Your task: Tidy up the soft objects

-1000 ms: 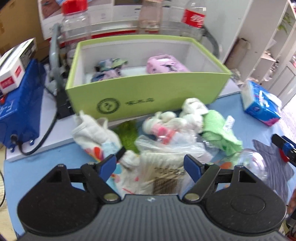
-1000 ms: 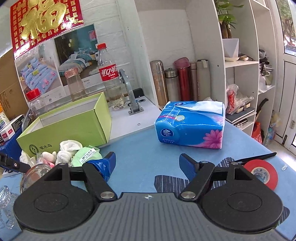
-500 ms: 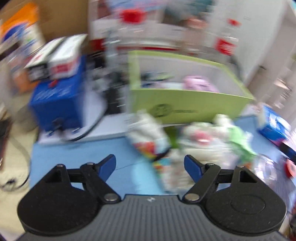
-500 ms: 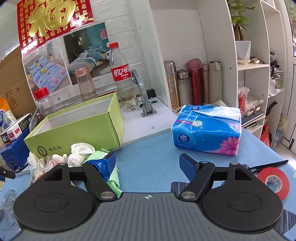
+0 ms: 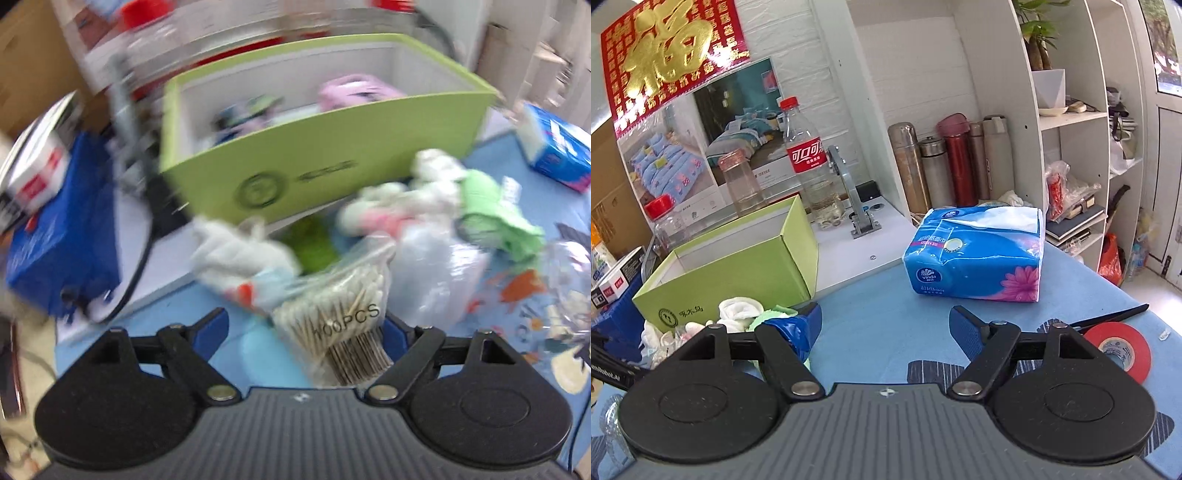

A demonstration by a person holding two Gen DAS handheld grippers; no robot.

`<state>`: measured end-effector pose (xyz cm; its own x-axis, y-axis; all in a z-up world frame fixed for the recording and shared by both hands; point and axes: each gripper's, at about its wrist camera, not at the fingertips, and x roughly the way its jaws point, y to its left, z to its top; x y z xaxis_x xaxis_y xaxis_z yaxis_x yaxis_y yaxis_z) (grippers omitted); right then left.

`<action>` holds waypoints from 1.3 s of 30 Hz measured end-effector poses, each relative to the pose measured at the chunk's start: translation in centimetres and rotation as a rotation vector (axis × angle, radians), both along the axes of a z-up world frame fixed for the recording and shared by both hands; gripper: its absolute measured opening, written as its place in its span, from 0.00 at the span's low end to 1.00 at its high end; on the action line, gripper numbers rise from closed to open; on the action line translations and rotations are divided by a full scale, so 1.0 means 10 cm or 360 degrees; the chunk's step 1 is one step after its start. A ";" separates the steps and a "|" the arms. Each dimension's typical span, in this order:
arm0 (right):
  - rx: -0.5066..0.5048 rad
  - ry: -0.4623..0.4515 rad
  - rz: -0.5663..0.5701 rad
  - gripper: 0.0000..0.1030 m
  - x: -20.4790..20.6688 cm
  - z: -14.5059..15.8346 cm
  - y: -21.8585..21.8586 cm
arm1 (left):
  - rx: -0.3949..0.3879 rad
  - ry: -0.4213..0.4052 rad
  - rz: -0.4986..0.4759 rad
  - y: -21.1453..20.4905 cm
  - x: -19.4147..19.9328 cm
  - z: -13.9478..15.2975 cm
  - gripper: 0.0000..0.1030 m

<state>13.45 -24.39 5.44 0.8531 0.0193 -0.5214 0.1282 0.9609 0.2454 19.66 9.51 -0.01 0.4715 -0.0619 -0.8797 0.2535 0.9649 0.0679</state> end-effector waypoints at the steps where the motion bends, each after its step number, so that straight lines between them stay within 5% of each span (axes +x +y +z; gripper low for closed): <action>1: -0.0001 0.0006 0.0010 0.61 0.02 0.00 0.01 | 0.0027 0.0005 0.0092 0.14 -0.01 -0.04 0.82; 5: -0.0027 0.0044 0.0104 0.61 0.13 -0.01 0.10 | 0.0097 0.0081 0.0446 0.73 -0.04 -0.29 0.83; 6: -0.0042 0.0061 0.0140 0.61 0.18 -0.01 0.14 | 0.0072 0.0082 0.0531 0.89 -0.07 -0.32 0.90; 11: -0.0191 0.0165 0.0332 0.61 0.46 -0.02 0.37 | -0.0180 0.0016 0.0736 1.40 -0.31 -0.19 0.91; 16: -0.0274 0.0283 0.0533 0.61 0.88 -0.03 0.67 | -0.0430 -0.0147 0.0757 1.35 -0.50 0.09 0.97; 21: -0.0328 0.0452 0.0760 0.61 1.21 -0.18 0.98 | -0.0448 -0.0176 0.0675 1.14 -0.48 0.16 0.97; 25: -0.0285 0.0611 0.0774 0.61 1.38 -0.35 0.89 | -0.0434 -0.0169 0.0655 1.08 -0.47 0.13 0.97; 36: -0.0376 0.0643 0.0524 0.63 0.72 -0.31 0.06 | -0.0456 -0.0127 0.0678 1.16 -0.59 -0.04 0.98; 39: -0.0378 0.0527 0.0534 0.63 0.49 -0.20 0.02 | -0.0455 -0.0130 0.0684 1.16 -0.64 -0.04 0.98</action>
